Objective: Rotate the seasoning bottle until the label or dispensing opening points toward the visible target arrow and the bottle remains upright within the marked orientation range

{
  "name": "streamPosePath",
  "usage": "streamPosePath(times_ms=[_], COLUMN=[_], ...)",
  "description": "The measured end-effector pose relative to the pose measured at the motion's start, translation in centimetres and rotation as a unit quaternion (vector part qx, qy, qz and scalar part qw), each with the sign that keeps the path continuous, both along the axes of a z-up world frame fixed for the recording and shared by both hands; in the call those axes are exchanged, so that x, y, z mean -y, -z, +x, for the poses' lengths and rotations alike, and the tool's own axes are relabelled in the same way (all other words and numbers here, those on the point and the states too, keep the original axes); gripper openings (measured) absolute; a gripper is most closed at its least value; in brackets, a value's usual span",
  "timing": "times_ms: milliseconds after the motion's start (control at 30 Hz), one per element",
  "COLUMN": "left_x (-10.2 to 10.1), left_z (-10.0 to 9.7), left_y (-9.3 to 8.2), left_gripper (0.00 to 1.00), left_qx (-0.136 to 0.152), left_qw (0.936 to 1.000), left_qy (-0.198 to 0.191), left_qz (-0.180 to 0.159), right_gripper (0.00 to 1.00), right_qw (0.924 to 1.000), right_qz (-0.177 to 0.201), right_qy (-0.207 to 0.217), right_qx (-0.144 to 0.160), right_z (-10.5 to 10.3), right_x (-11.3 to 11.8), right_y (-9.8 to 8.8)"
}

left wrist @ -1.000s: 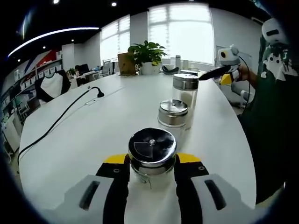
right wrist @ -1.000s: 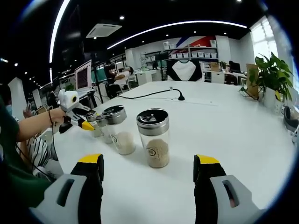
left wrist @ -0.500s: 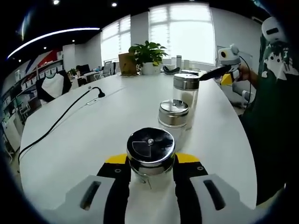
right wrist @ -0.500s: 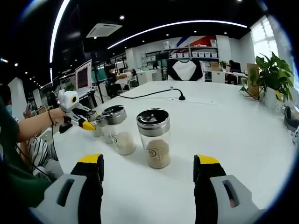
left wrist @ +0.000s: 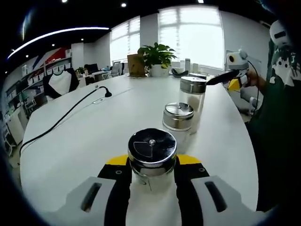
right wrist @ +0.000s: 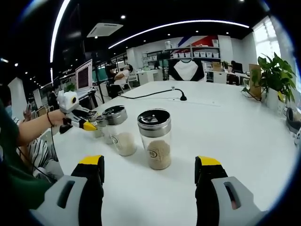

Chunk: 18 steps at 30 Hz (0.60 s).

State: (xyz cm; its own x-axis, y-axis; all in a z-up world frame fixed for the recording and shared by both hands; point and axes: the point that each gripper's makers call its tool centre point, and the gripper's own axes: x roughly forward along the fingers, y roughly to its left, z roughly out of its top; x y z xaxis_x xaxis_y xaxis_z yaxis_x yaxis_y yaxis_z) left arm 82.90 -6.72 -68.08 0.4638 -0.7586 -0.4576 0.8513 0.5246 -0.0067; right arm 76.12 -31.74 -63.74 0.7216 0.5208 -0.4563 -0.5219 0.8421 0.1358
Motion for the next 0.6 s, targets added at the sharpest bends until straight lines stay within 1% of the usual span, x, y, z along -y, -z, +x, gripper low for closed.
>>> streamPosePath(times_ms=[133,367,600], left_x=[-0.01,-0.11,-0.36], left_z=[0.12,0.25,0.44], left_y=[0.09,0.17,0.21], left_gripper=[0.37,0.37,0.37], left_qx=[-0.006,-0.009,-0.009], left_qw=[0.9998,0.9987,0.9959], left_qy=[-0.019,-0.049,-0.089], left_qz=[-0.004,-0.009,-0.012], right_gripper=[0.8,0.8,0.8], right_qw=[1.0,1.0,1.0], right_qz=[0.0,-0.001,-0.001], right_qy=[0.0,0.0,0.005], right_qx=[0.0,0.0,-0.002], right_z=[0.04,0.0,-0.1], right_x=[-0.03,-0.05,0.19], right_y=[-0.04,0.01,0.18])
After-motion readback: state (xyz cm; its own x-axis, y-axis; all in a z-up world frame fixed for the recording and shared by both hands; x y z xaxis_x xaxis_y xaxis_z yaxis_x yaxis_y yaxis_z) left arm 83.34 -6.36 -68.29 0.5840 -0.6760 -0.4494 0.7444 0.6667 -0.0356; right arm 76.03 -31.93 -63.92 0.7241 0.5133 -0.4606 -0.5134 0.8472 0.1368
